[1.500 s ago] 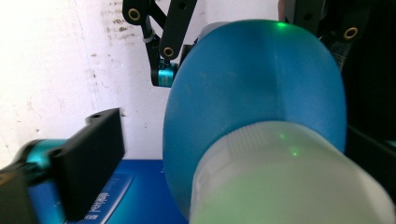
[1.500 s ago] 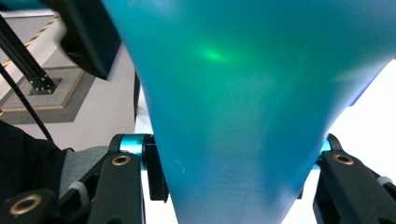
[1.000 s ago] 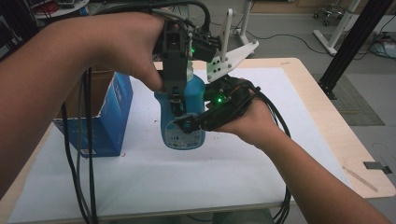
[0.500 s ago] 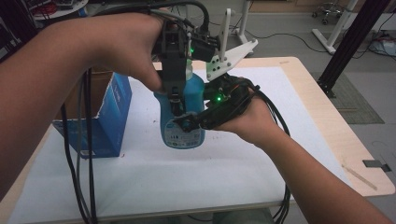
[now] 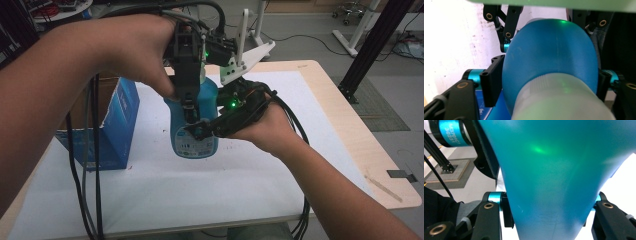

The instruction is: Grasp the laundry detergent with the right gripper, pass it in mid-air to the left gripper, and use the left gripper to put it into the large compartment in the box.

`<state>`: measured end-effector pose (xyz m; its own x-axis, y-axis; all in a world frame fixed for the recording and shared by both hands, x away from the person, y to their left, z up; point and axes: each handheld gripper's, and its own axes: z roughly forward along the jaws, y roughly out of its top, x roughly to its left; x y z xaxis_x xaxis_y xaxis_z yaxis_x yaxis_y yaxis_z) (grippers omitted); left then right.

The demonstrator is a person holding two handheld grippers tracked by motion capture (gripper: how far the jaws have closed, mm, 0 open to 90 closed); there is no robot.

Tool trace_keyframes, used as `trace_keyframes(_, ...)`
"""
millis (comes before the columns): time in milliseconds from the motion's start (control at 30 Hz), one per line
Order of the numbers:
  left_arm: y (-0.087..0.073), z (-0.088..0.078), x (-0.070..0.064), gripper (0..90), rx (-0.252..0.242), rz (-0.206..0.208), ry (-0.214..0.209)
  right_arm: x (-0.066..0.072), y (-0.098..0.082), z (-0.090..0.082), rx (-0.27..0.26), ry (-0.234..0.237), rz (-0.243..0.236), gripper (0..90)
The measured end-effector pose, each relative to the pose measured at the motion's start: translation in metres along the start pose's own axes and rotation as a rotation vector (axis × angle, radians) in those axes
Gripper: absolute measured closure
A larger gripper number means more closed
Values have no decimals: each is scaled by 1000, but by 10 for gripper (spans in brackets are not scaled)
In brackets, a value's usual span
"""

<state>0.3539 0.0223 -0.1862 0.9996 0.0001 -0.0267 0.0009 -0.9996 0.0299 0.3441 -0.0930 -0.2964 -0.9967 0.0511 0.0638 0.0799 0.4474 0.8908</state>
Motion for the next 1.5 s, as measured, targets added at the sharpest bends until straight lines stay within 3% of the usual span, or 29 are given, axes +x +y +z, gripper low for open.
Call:
trace_keyframes(367, -1, -1, 1, 374, -3, 1, -19, -1, 0, 2, -3, 1, 2, 476)
trace_keyframes(733, -2, -1, -3, 382, 22, 6, -17, 1, 1, 4, -6, 5, -6, 465)
trace_keyframes(867, -3, -2, -3, 382, 15, 2, -35, 4, 2, 5, -3, 6, -14, 436)
trace_keyframes(1033, -5, -3, -1, 383, 11, -8, -38, 6, 1, 5, 25, 35, -31, 284)
trace_keyframes(1300, -14, -7, 1, 382, 8, -31, -31, 6, -13, -14, 52, -24, -13, 122)
trace_keyframes(1433, -20, -9, 2, 382, 7, -50, -26, 5, -17, -29, 60, -54, -10, 109)
trace_keyframes(1500, -22, -11, 2, 382, 12, -60, -21, 5, -17, -34, 76, -84, -8, 13)
